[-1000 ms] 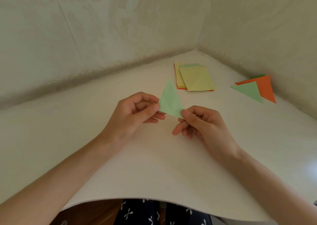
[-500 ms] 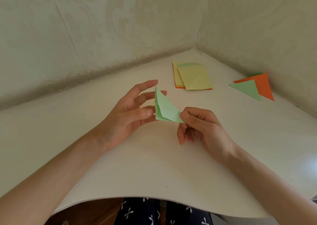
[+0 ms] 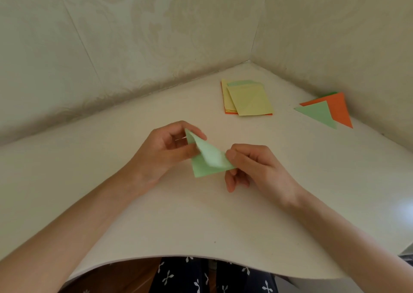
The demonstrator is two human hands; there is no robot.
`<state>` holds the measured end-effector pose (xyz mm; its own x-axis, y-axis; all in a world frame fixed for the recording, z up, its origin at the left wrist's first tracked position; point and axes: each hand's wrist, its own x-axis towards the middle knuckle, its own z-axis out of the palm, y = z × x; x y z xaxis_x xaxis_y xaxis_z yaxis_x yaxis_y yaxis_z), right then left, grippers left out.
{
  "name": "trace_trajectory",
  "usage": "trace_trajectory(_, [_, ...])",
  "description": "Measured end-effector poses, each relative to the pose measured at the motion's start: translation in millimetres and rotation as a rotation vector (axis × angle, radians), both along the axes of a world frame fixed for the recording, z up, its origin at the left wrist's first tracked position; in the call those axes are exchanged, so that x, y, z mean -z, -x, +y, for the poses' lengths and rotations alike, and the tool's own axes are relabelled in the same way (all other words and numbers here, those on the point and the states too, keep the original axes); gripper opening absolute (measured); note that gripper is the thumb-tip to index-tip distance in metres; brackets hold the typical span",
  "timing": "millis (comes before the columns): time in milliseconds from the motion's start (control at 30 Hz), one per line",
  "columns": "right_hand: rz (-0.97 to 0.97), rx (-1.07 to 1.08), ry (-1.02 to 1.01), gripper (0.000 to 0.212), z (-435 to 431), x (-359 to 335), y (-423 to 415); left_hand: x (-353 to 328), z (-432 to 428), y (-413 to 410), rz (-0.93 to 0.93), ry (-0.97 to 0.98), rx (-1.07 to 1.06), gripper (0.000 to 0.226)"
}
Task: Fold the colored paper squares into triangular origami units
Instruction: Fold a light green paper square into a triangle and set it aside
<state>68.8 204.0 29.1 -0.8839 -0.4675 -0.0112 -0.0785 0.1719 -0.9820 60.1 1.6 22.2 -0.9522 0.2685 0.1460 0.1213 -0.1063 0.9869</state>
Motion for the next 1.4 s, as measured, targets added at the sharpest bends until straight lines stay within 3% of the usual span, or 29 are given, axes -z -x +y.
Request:
trace_trajectory(67, [0.0, 0.043, 0.056, 0.042, 0.3, -0.7, -0.3, -0.3, 1.6, 1.2, -0.049, 0.005, -0.122, 0.006])
trace_trajectory(133, [-0.005, 0.066, 0.099, 0.042, 0.3, -2.3, -0.3, -0.8, 1.7, 1.6, -0.09, -0.01, -0.199, 0.01])
trace_trajectory(367, [-0.069, 0.157, 0.165, 0.003, -3.0, 0.6, 4.5, -6.1, 13.8, -8.6, -0.214, -0.161, -0.093, 0.019])
trace_trajectory(500, [-0.071, 0.153, 0.199, 0.008, -3.2, -0.2, 3.8, -7.4, 15.2, -10.1, -0.24, -0.142, -0.123, 0.019])
trace_trajectory(567, [-0.064, 0.166, 0.216, 0.016, -4.3, -0.6, 3.3, -6.6, 14.7, -10.1, -0.211, -0.111, -0.143, 0.008])
trace_trajectory(700, [0.021, 0.181, 0.218, 0.042, -2.0, -2.2, 3.3, -6.5, 13.4, -10.7, -0.129, -0.072, -0.165, 0.025])
trace_trajectory(900, [0.112, 0.194, 0.145, 0.023, -4.4, 0.9, 2.6, -7.3, 11.2, -12.0, -0.052, -0.01, -0.14, 0.02])
trace_trajectory(1033, [0.137, 0.237, 0.159, 0.021, -2.5, 0.6, 3.2, -8.1, 13.0, -14.0, -0.025, 0.002, -0.096, 0.017])
trace_trajectory(1233, [0.107, 0.2, 0.12, 0.033, -4.3, 0.8, -0.1, -7.5, 15.8, -14.3, -0.088, 0.072, -0.098, 0.033])
trace_trajectory(1400, [0.067, 0.21, 0.085, 0.019, -5.1, -0.8, -1.4, -7.1, 16.3, -12.9, -0.101, 0.111, -0.135, 0.024])
